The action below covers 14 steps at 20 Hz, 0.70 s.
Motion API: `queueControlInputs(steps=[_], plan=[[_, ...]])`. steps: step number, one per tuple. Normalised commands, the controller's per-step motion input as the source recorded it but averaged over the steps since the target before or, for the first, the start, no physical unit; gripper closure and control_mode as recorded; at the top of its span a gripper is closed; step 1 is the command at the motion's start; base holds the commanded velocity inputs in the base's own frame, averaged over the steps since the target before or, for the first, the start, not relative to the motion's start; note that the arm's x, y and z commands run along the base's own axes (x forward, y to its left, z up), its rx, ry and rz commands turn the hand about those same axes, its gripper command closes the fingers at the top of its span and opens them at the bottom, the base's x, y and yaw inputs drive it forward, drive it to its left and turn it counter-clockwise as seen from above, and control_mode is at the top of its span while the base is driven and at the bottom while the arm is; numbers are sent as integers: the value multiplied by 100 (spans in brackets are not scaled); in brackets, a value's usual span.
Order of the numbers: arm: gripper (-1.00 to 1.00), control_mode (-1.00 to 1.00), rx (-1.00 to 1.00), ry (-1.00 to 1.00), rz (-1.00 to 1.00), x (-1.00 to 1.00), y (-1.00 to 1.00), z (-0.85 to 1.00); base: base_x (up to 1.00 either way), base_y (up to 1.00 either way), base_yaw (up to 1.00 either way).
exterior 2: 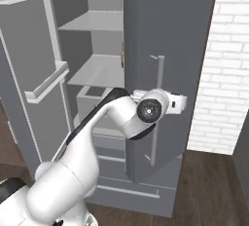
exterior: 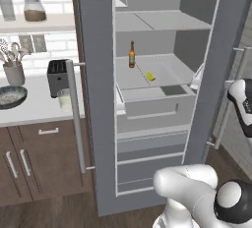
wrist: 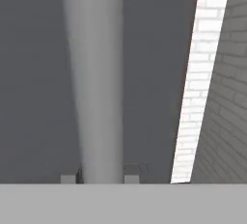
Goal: Grab a lemon wedge from the fridge and one ice cube from the ice bowl, and put them in the glass of lemonade.
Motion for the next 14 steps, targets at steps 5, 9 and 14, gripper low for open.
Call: queueControlInputs(steps=[5,9,14], plan=[[-100,-100,0,7,0,-55,-84,38,0,0,0],[-100,-100,-1,0,2,-93,-12,34,0,0,0],[-100,-100,-11,0,4,-100,13,28,0,0,0]])
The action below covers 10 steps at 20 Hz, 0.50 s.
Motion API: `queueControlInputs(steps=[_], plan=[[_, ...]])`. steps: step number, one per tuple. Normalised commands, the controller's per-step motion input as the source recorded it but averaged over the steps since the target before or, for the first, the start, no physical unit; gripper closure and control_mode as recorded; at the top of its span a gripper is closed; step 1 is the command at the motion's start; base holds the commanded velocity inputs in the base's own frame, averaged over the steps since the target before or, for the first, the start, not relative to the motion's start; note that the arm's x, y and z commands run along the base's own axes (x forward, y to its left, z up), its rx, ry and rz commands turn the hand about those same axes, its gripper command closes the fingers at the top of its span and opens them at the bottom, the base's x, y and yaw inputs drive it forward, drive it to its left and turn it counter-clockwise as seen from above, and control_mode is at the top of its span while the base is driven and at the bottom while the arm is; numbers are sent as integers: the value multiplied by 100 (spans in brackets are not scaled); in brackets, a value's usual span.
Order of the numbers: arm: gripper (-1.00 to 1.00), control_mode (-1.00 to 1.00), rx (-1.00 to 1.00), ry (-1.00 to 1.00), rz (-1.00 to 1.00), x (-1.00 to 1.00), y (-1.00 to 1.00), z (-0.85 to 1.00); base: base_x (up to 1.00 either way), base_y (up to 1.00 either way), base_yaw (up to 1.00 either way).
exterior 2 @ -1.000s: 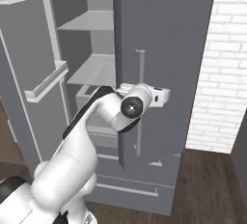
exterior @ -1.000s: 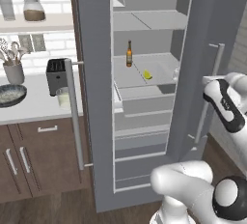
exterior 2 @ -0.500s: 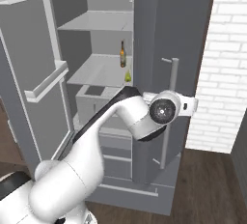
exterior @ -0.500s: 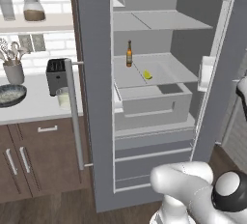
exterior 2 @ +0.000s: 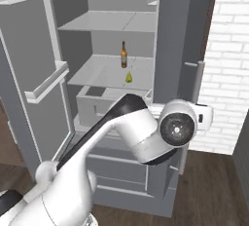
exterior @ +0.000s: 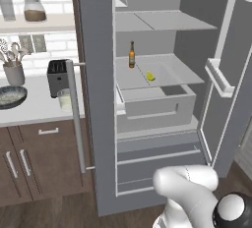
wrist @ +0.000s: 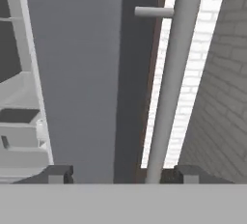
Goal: Grab a lemon wedge from the fridge and one ice cube from the ice bowl, and put them in the glass of lemonade.
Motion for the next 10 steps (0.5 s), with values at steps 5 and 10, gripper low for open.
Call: queueControlInputs(steps=[5,10], plan=[[-100,-100,-30,3,6,-51,80,28,0,0,0],[-100,-100,-42,24,2,12,100,13,0,0,0]])
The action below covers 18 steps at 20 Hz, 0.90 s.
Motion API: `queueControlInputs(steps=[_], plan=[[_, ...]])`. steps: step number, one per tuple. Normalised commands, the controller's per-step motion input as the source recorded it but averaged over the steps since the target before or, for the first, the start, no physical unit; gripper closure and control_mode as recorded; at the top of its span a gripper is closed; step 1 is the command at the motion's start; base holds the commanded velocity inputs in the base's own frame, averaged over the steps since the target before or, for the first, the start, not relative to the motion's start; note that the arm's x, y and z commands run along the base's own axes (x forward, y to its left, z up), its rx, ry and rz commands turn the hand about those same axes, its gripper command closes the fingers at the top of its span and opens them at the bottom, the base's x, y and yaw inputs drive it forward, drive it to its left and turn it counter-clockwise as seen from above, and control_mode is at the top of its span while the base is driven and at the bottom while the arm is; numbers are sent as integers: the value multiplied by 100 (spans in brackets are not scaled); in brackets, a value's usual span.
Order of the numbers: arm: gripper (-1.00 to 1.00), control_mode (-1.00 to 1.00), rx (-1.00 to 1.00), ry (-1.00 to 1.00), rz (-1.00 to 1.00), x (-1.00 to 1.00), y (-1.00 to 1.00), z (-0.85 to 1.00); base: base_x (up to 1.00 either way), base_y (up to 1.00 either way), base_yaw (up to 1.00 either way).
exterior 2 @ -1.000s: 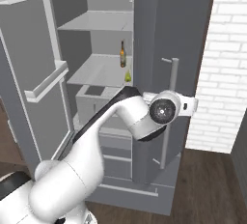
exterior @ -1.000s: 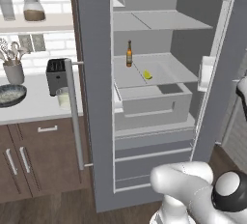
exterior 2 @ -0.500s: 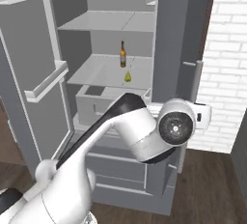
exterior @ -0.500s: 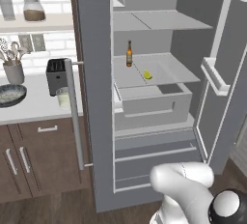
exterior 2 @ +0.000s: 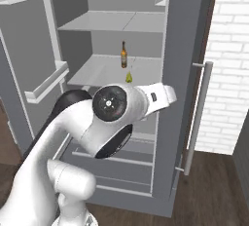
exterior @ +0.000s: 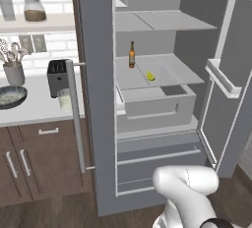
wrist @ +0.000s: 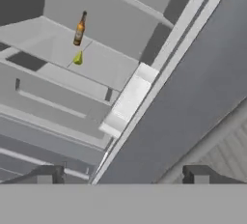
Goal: Grab a lemon wedge from the fridge and one ice cube from the ice bowl, and put them in the glass of lemonade.
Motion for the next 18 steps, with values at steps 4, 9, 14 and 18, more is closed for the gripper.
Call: queueControlInputs(steps=[4,9,14,18], plan=[[-100,-100,-42,27,0,45,96,0,0,0,0],[-100,-100,-22,20,0,72,20,0,0,0,0],[-100,-100,-9,19,-3,99,-15,0,0,0,0],[-100,-100,-2,15,-6,100,-63,0,0,0,0]])
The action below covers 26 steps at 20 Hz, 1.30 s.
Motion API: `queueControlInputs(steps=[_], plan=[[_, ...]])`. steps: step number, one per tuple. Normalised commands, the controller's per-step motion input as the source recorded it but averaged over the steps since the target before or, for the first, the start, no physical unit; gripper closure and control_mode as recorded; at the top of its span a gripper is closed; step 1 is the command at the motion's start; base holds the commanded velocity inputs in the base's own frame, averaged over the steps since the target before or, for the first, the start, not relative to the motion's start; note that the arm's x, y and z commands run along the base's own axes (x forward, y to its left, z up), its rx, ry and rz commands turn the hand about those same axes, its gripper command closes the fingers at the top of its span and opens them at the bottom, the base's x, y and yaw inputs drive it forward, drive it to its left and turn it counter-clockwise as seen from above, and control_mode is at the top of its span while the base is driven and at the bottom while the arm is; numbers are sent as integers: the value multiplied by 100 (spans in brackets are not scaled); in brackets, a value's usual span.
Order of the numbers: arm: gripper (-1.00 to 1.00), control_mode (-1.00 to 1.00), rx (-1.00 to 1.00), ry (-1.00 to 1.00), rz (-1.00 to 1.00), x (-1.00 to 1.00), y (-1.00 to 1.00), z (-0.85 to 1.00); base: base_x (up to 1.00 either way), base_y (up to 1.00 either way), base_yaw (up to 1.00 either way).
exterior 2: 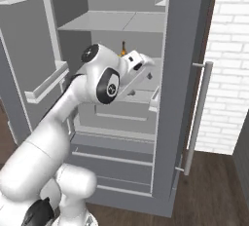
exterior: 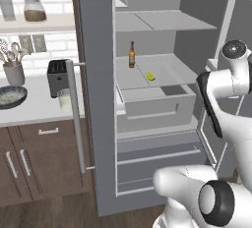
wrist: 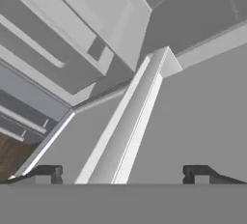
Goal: Grab a lemon wedge from the fridge and one ice cube from the ice bowl, and put them in the glass of lemonade.
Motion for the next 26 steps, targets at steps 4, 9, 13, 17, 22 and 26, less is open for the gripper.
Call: queueControlInputs(steps=[4,9,13,17,22,26], plan=[[-100,-100,0,19,-4,100,-84,0,0,0,0],[-100,-100,0,22,-4,94,-95,0,0,0,0],[-100,-100,0,17,-10,46,-100,0,0,0,0],[-100,-100,0,-21,3,-64,-54,13,0,0,0],[-100,-100,11,-37,8,-100,47,24,0,0,0],[-100,-100,41,-35,2,-96,49,-19,0,0,0]])
